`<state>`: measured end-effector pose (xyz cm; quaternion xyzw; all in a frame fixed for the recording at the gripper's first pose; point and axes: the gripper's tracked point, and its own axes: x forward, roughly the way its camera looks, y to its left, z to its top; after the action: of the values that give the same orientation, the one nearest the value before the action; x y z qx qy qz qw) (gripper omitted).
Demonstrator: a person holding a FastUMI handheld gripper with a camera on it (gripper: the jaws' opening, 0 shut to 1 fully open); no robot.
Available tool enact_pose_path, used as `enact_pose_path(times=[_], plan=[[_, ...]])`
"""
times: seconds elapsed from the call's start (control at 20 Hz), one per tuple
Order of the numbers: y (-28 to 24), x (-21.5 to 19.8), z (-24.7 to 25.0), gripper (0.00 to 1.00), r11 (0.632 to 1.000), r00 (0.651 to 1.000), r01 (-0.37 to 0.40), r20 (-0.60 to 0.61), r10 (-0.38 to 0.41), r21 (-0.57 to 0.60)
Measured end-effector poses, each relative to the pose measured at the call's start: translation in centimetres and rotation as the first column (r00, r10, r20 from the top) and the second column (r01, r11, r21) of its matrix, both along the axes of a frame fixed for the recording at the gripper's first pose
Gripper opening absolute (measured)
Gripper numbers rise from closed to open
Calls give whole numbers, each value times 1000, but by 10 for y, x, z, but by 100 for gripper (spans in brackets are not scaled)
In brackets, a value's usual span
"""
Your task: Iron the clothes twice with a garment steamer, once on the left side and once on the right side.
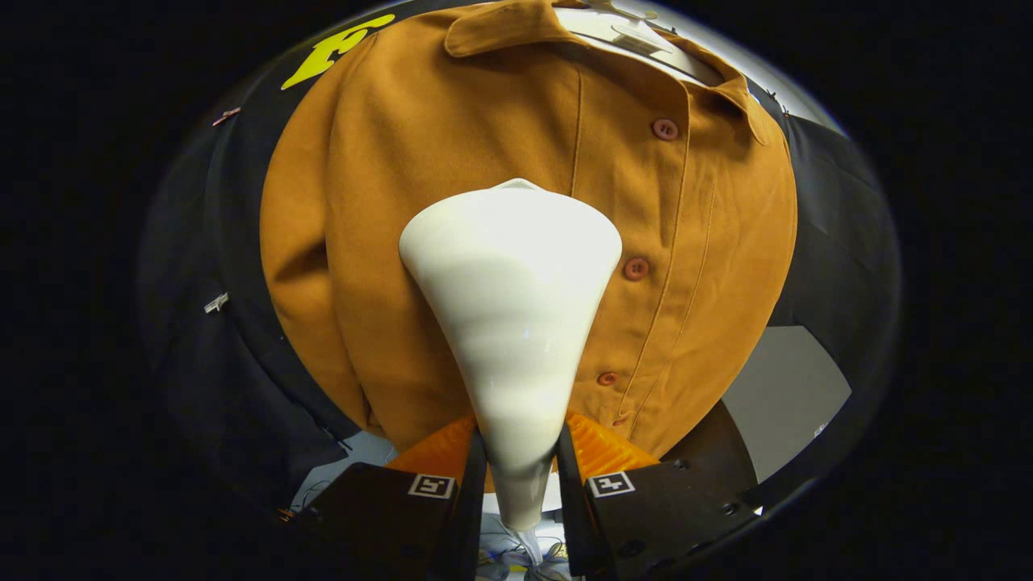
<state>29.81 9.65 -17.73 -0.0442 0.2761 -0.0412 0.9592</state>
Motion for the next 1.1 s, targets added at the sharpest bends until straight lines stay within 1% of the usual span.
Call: enact_pose_path(times=[0.5, 0.85, 1.1], plan=[[-1, -19, -60, 45, 1000, 988, -5, -154, 8, 16], [0, -33, -109, 45, 1000, 965, -22, -261, 26, 19], [1, -47, -142, 45, 999, 939, -31, -340, 41, 34]])
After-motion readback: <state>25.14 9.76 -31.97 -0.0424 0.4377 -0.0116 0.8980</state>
